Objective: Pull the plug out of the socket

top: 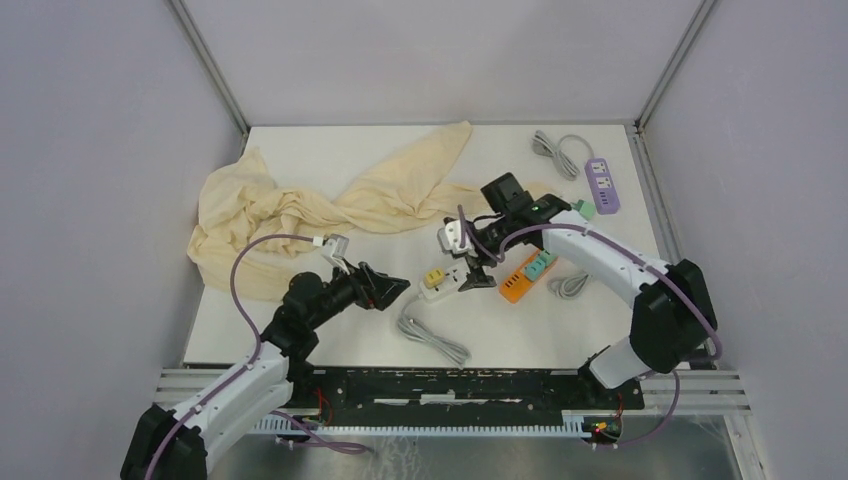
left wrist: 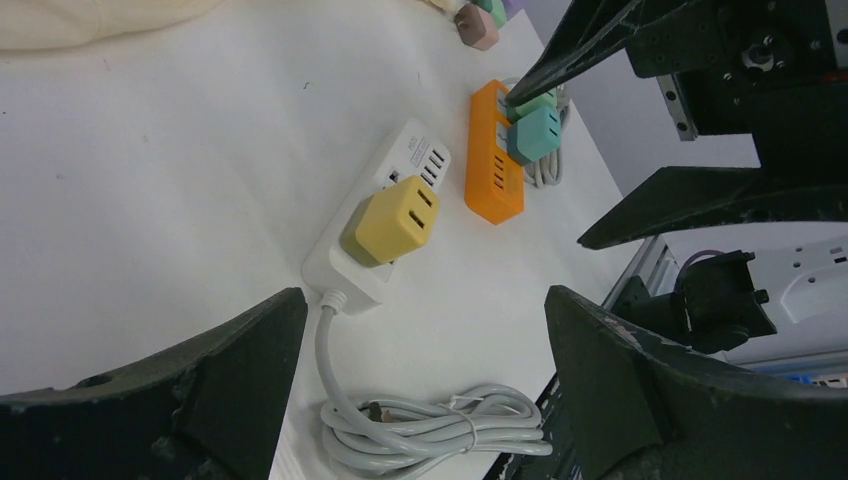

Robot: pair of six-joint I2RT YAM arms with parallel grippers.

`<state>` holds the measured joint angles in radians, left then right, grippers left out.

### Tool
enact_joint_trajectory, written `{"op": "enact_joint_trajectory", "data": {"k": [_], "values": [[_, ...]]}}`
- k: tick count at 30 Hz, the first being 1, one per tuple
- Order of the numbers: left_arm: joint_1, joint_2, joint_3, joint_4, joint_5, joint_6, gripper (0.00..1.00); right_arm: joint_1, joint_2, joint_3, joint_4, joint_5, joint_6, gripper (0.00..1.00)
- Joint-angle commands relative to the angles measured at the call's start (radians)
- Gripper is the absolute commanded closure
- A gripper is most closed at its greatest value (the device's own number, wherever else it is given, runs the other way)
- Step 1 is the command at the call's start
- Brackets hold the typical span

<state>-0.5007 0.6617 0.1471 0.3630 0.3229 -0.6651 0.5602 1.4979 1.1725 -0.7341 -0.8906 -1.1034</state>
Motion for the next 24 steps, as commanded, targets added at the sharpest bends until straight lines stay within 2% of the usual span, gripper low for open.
{"op": "enact_joint_trajectory", "data": {"k": [1, 9, 17, 21, 24], "values": [[0.002, 0.008, -0.038, 0.138, -0.025, -0.003, 0.06, 0.095, 0.071, 0.054, 0.076, 0.145, -0.033, 0.04], [-0.027, 0.006, -0.045, 0.134, -0.04, 0.032, 0.15, 0.176, 0.255, 0.192, 0.069, 0.267, 0.028, 0.27], [-0.101, 0.012, -0.07, 0.142, -0.115, 0.117, 0.17, 0.207, 0.303, 0.168, 0.072, 0.288, 0.011, 0.35], [-0.152, 0.018, -0.108, 0.234, -0.12, 0.246, 0.2, 0.212, 0.324, 0.175, 0.068, 0.307, 0.013, 0.44], [-0.217, 0.037, -0.122, 0.271, -0.187, 0.376, 0.19, 0.213, 0.331, 0.175, 0.063, 0.318, 0.019, 0.58]]}}
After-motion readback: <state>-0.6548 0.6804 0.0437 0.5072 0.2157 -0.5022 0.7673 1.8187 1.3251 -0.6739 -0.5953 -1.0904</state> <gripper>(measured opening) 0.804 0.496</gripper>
